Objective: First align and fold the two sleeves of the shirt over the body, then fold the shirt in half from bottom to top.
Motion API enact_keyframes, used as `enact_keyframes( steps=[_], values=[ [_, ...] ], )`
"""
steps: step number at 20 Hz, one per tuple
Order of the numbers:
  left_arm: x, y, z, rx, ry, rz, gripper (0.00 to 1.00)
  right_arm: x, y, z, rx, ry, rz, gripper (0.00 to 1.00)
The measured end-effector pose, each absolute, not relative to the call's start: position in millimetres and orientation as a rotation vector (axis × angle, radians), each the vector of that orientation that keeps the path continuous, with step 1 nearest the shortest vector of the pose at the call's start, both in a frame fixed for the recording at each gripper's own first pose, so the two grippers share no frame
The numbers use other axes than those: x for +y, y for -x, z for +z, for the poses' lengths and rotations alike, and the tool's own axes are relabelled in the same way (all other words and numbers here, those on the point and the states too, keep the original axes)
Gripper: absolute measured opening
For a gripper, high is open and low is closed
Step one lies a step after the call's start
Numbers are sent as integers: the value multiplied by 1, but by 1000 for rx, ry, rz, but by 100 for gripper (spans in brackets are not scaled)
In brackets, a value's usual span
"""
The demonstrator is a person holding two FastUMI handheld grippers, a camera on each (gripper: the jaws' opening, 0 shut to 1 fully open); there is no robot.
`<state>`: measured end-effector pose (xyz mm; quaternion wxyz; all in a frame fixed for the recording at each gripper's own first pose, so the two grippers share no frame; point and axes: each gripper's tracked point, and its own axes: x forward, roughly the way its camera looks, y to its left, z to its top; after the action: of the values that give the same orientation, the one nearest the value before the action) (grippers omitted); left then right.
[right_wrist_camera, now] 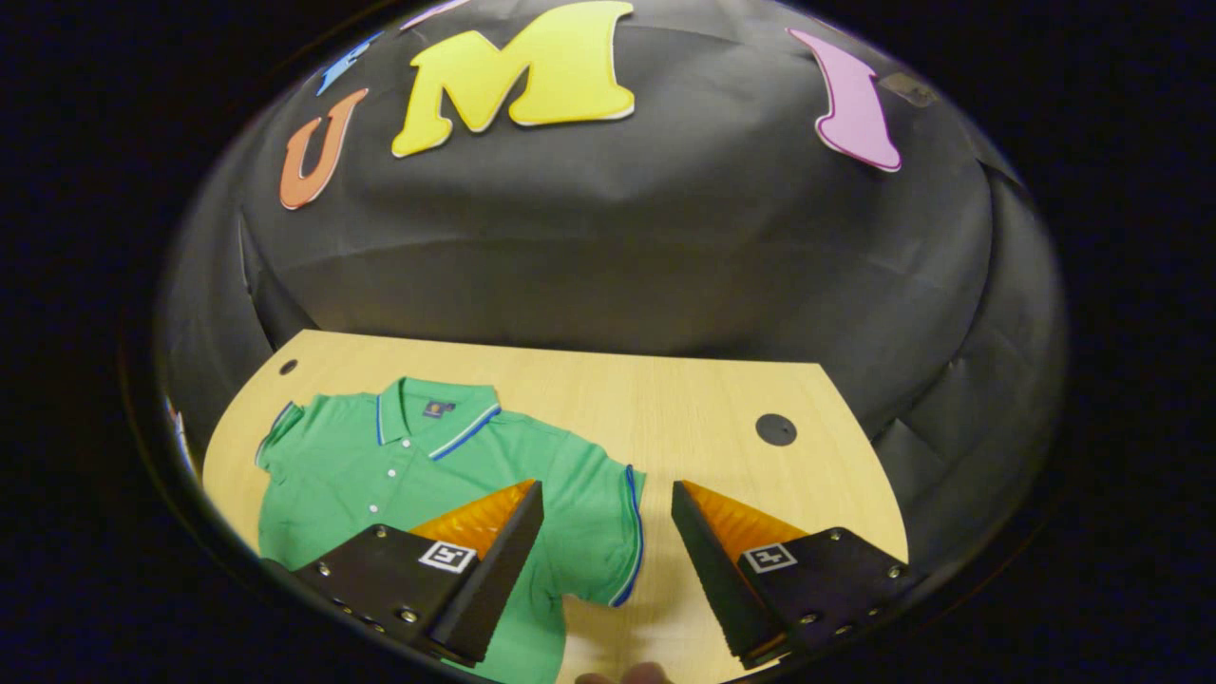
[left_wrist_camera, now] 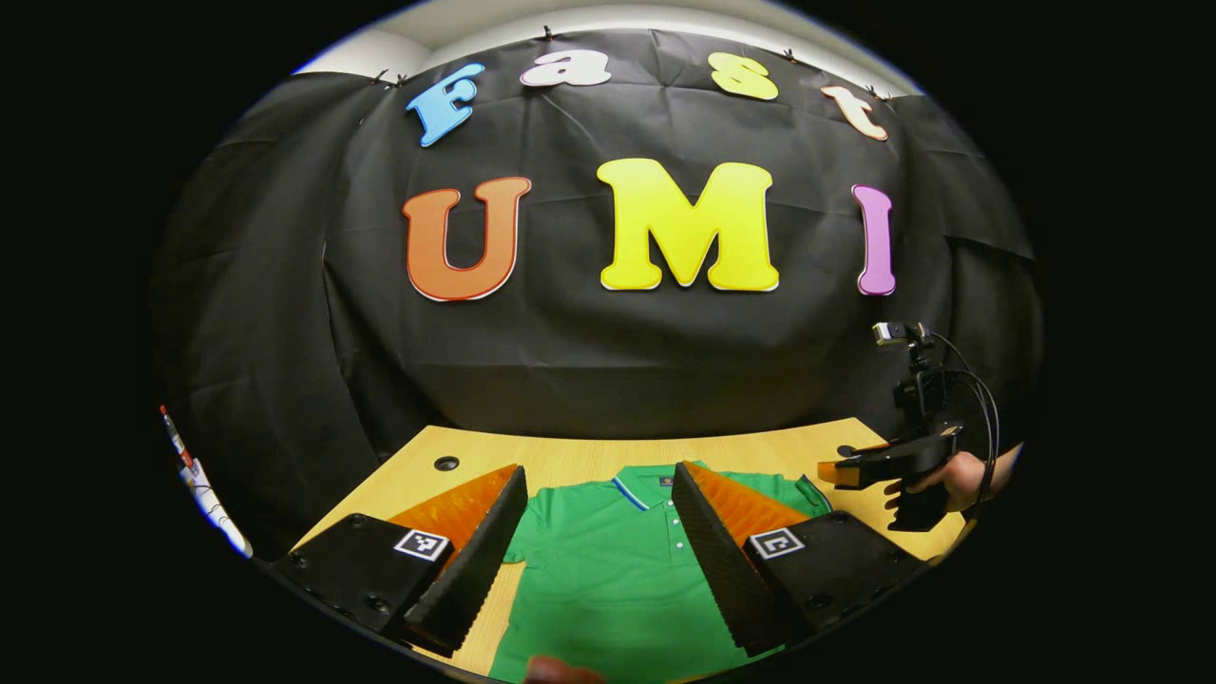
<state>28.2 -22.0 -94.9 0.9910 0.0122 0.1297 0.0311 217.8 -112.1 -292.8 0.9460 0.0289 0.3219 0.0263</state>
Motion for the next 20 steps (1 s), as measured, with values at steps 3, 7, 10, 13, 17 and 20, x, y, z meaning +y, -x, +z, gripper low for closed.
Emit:
enact_keyframes(
  steps=[3,7,10,13,17,20],
  values=[
    [-21,-29,-104,287,-30,80,99,-117,-228,-316,693,-79,44,87],
    [-21,-28,-114,311,-3,102,99,-126,-246,-343,717,-88,28,86],
    [-22,-28,-125,334,-20,111,99,-129,-261,-361,730,-91,22,87],
    [-18,-26,-131,356,-29,126,99,-125,-265,-375,756,-90,35,86],
    [-16,-25,-133,364,-28,142,99,-119,-261,-386,797,-100,52,81],
    [-14,-25,-132,363,-32,149,99,-122,-262,-389,806,-90,37,67]
  ],
)
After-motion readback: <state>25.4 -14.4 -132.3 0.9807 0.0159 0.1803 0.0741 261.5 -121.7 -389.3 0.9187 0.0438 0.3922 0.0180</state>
